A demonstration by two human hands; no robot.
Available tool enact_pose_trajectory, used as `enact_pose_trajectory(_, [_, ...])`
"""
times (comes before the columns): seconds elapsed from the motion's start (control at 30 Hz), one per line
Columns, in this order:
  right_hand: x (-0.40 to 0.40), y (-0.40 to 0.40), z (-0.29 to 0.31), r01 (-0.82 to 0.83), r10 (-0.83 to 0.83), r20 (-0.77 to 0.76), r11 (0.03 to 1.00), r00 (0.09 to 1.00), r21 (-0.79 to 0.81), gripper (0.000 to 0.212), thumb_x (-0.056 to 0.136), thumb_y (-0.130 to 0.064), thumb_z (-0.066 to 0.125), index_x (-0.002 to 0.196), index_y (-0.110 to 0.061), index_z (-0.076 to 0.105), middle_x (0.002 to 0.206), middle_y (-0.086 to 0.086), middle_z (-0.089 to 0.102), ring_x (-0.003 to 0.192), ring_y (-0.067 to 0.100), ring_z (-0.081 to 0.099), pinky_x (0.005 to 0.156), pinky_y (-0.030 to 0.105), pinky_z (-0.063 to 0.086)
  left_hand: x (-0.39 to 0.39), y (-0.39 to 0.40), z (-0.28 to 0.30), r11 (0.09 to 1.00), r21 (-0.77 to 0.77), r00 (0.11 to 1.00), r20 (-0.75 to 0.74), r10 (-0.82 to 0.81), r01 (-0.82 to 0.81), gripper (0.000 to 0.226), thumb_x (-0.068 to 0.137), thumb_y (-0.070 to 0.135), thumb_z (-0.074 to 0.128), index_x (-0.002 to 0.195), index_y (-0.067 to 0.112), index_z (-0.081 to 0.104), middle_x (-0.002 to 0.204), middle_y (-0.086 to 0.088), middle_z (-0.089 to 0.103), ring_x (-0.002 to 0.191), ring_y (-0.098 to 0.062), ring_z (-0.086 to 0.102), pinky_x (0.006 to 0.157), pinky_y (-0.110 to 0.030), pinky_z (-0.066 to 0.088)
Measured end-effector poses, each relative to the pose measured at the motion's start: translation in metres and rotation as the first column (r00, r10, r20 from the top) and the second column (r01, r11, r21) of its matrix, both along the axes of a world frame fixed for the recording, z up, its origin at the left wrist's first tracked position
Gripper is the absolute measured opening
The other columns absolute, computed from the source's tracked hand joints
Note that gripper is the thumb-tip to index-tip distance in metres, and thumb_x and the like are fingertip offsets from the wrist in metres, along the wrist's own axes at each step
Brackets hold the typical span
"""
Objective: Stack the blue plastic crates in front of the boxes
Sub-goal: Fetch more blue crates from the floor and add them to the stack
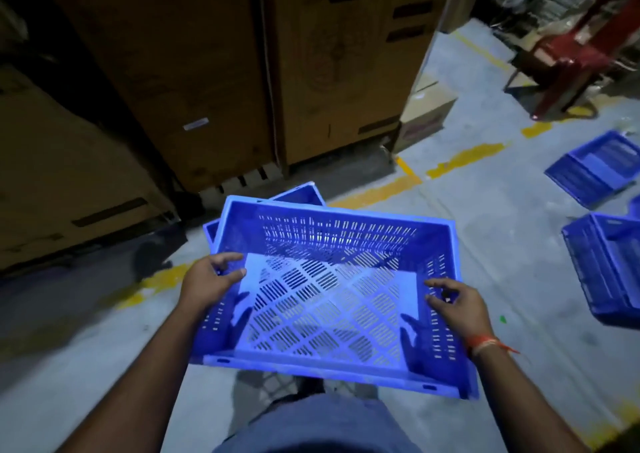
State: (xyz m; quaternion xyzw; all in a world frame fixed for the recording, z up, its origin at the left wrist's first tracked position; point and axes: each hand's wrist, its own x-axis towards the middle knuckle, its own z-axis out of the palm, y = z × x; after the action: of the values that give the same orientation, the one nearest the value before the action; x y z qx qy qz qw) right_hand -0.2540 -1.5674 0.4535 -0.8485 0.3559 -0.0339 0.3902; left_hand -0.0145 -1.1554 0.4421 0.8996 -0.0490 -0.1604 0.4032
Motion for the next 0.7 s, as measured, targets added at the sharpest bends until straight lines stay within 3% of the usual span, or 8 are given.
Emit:
enact_pose_trajectory(0.17, [0.080, -0.019, -0.010, -0.093, 0.093, -0.025, 0.996, 0.995, -0.014, 0.029, 0.073, -0.014, 0.081, 0.092, -0.035, 0.074, 0.085, 0.009, 0.072, 0.078, 0.030, 0.066, 0.071, 0.028, 0.046, 0.031, 0.008, -0.013, 0.991, -0.078, 0.992, -0.073, 0.104, -0.109, 0.030, 0.079, 0.018, 0.084, 0.107, 0.023, 0.077, 0.085, -0.002, 0.065, 0.078, -0.017, 0.060, 0.075, -0.026, 0.045])
enact_pose_trajectory(0.5, [0.201, -0.037, -0.034, -0.274, 0.277, -0.046, 0.960, 0.960, 0.056, 0.035, 0.075, -0.010, 0.080, 0.085, -0.042, 0.070, 0.093, 0.010, 0.073, 0.087, 0.029, 0.067, 0.077, 0.033, 0.051, 0.046, 0.021, -0.045, 0.925, -0.057, 0.918, -0.165, 0.362, -0.375, 0.030, 0.079, 0.018, 0.083, 0.106, 0.028, 0.076, 0.103, -0.003, 0.074, 0.098, -0.018, 0.066, 0.091, -0.037, 0.052])
enact_pose_trajectory(0.57, [0.220, -0.042, -0.042, -0.292, 0.296, -0.047, 0.954, 0.954, 0.072, 0.036, 0.075, -0.009, 0.080, 0.085, -0.043, 0.069, 0.093, 0.009, 0.074, 0.087, 0.028, 0.067, 0.081, 0.037, 0.054, 0.052, 0.016, -0.052, 0.913, -0.048, 0.902, -0.181, 0.391, -0.406, 0.030, 0.079, 0.019, 0.084, 0.105, 0.031, 0.076, 0.104, -0.001, 0.075, 0.100, -0.018, 0.067, 0.092, -0.038, 0.053])
enact_pose_trajectory(0.7, [0.256, -0.054, -0.065, -0.299, 0.306, -0.068, 0.949, 0.949, 0.102, 0.035, 0.076, -0.009, 0.079, 0.084, -0.042, 0.069, 0.091, 0.008, 0.074, 0.086, 0.032, 0.067, 0.076, 0.033, 0.051, 0.073, 0.001, -0.067, 0.907, -0.034, 0.893, -0.196, 0.406, -0.420, 0.034, 0.079, 0.016, 0.083, 0.109, 0.031, 0.076, 0.107, 0.000, 0.075, 0.101, -0.018, 0.067, 0.092, -0.038, 0.053])
